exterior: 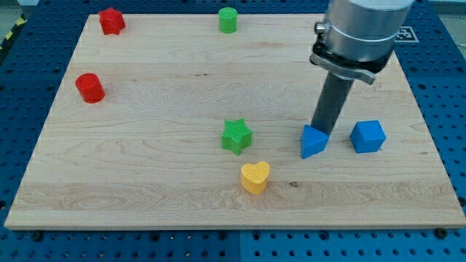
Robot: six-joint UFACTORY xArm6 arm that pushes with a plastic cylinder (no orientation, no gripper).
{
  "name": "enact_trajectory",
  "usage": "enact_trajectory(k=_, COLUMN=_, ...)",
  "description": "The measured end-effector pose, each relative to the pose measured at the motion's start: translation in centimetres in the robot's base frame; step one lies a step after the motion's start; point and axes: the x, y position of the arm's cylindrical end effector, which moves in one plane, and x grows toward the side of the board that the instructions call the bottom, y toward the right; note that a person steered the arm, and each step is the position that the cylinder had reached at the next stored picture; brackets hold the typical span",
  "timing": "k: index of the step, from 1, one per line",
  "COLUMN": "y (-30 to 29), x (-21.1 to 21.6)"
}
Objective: Place your arm diagonal to the red star
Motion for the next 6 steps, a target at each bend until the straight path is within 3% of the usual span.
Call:
enact_trajectory(k=2, y=-5.6, x=-2.2)
enact_trajectory(k=6, y=-21.3, x=-20.7)
